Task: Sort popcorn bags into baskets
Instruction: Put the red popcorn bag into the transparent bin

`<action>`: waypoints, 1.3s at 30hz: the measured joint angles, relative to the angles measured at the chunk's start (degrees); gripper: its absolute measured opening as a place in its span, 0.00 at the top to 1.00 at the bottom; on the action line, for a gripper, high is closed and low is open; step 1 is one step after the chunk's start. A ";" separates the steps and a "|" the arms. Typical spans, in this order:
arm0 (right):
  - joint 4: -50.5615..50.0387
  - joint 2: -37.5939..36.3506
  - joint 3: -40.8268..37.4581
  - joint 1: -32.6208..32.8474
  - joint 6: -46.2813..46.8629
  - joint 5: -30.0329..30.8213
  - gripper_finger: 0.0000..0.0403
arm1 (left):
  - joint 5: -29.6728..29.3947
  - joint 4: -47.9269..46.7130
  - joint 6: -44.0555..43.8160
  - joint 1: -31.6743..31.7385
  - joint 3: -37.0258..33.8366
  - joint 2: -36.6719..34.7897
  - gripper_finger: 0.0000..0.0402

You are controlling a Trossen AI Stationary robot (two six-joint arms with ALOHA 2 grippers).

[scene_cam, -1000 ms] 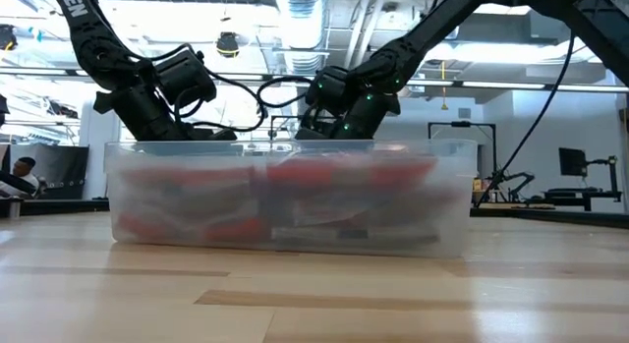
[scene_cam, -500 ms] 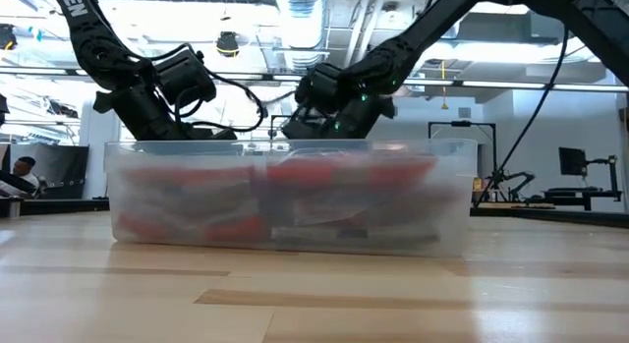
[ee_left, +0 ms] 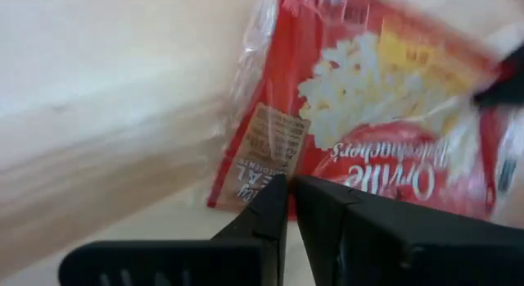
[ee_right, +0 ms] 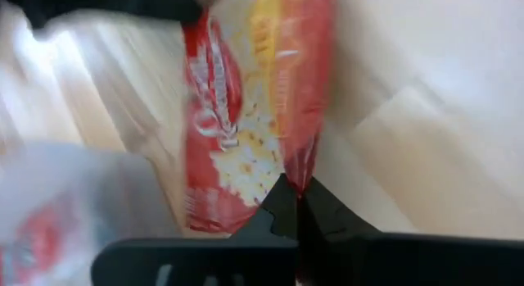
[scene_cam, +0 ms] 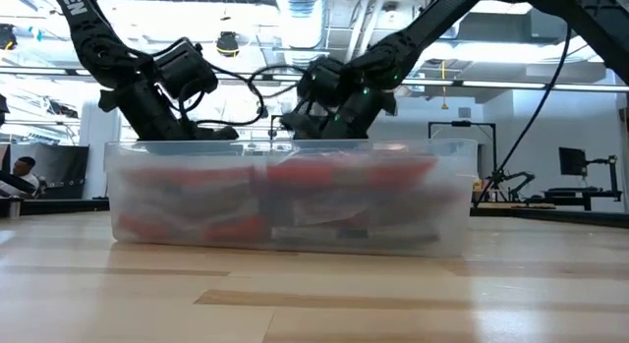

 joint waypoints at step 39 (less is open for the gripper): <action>-2.46 -7.54 -0.42 41.05 69.52 51.76 0.99 | 2.70 -12.88 2.95 5.45 3.24 -54.61 0.99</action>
